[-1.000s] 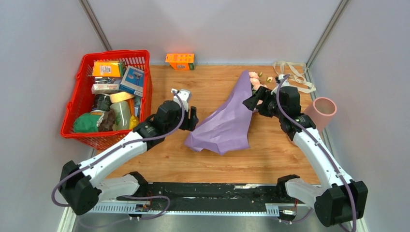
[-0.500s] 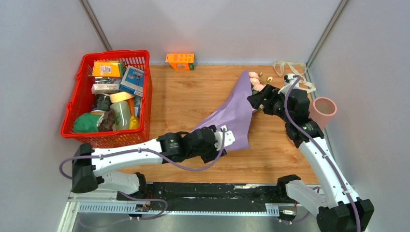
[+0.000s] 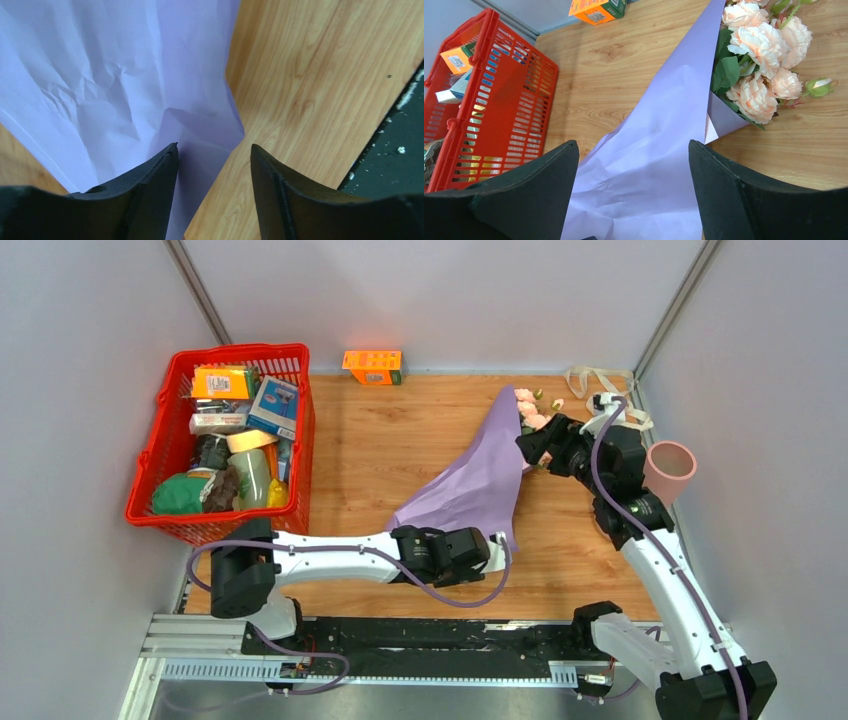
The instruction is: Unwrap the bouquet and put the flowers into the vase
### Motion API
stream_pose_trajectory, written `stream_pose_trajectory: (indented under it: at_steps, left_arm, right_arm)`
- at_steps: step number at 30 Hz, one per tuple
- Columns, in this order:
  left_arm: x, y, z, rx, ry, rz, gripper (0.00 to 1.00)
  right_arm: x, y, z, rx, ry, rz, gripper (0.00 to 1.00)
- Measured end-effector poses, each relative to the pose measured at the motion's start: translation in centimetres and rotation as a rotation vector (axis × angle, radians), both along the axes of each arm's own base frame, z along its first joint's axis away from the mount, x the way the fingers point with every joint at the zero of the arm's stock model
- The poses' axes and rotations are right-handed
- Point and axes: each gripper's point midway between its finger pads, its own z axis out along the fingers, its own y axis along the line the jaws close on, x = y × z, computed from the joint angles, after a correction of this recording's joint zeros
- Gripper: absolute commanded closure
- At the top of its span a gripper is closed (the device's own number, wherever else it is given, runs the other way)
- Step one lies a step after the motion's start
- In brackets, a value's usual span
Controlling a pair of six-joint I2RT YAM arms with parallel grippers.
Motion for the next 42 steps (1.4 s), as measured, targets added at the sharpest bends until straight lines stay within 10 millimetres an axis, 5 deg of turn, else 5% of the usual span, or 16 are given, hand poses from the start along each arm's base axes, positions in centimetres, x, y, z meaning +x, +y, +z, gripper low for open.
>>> stream_pose_trajectory:
  at_steps: [3, 4, 6, 14, 18, 22, 34, 42]
  left_arm:
    - [0.7, 0.3, -0.1, 0.025, -0.049, 0.014, 0.65]
    - [1.0, 0.4, -0.1, 0.027, -0.066, 0.021, 0.84]
    - [1.8, 0.5, 0.2, 0.027, -0.114, 0.041, 1.0]
    - [7.3, 2.8, 3.7, -0.156, -0.216, 0.326, 1.0]
    - [12.4, 7.4, 6.5, -0.34, -0.22, 0.627, 1.0]
    - [15.1, 11.0, 8.1, -0.485, -0.197, 0.847, 1.0]
    - [18.7, 16.3, 3.0, -0.459, -0.041, 1.234, 1.0]
    - [22.5, 16.8, 7.3, -0.576, -0.061, 1.344, 1.0]
  right_arm:
    - [0.1, -0.1, 0.2, -0.002, -0.006, -0.004, 0.16]
    - [0.1, -0.1, 0.2, -0.003, -0.007, -0.006, 0.16]
    - [0.1, -0.1, 0.2, -0.004, -0.007, -0.007, 0.17]
    - [0.2, -0.1, -0.1, 0.005, 0.002, -0.015, 0.2]
    - [0.6, -0.1, -1.0, 0.015, 0.036, -0.026, 0.22]
    - [1.1, 0.2, -2.8, 0.03, 0.095, -0.031, 0.23]
    - [2.2, 3.7, -7.7, 0.057, 0.248, 0.035, 0.24]
    - [2.3, 7.1, -12.1, 0.03, 0.365, 0.061, 0.25]
